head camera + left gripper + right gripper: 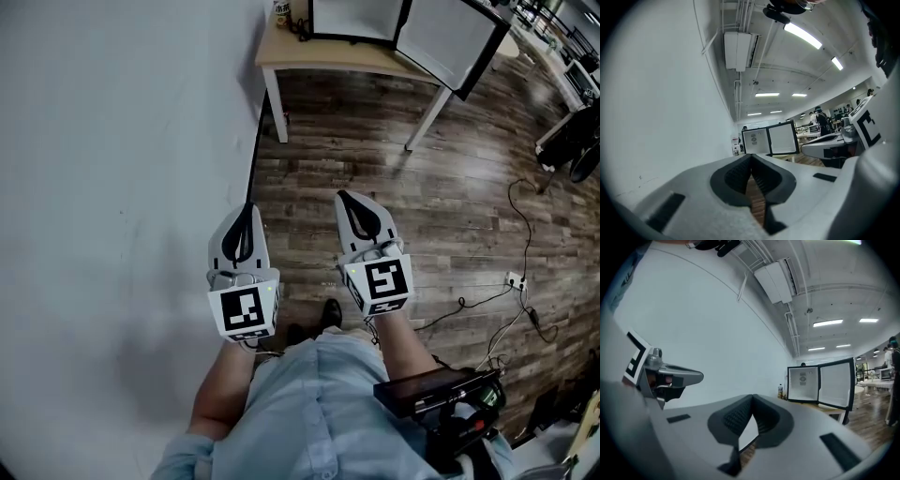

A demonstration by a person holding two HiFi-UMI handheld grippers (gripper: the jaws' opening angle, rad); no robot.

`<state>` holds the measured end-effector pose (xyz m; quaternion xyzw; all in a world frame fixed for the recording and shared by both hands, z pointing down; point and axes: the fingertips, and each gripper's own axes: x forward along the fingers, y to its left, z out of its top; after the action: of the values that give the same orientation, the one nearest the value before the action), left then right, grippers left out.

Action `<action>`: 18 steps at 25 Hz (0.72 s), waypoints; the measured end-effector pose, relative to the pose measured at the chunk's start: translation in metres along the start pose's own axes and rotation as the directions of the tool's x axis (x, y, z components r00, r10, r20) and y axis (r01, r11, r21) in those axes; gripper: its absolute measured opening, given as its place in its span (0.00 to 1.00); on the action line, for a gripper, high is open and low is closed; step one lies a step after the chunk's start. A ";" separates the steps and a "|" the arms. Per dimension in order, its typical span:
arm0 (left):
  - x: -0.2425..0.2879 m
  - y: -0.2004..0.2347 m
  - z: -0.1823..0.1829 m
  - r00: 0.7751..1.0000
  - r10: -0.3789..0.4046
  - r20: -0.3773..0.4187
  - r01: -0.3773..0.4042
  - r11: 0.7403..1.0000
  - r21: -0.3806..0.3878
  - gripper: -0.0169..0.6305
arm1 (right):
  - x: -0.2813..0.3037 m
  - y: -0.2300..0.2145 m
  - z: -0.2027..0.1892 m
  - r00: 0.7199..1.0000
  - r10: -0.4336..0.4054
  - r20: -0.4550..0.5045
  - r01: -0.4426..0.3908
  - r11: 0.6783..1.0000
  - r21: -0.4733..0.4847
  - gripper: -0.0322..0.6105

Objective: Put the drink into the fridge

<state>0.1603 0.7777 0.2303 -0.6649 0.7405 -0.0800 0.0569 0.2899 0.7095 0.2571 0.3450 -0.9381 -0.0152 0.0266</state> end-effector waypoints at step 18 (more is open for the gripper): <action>0.091 -0.003 -0.009 0.997 0.077 -0.023 -0.078 0.997 -0.011 0.04 | 0.081 -0.079 -0.019 0.998 0.049 -0.037 -0.049 0.999 0.005 0.57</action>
<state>0.1514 0.6869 0.2415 -0.6351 0.7667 -0.0809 0.0478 0.2804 0.5964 0.2756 0.3221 -0.9457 -0.0063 0.0435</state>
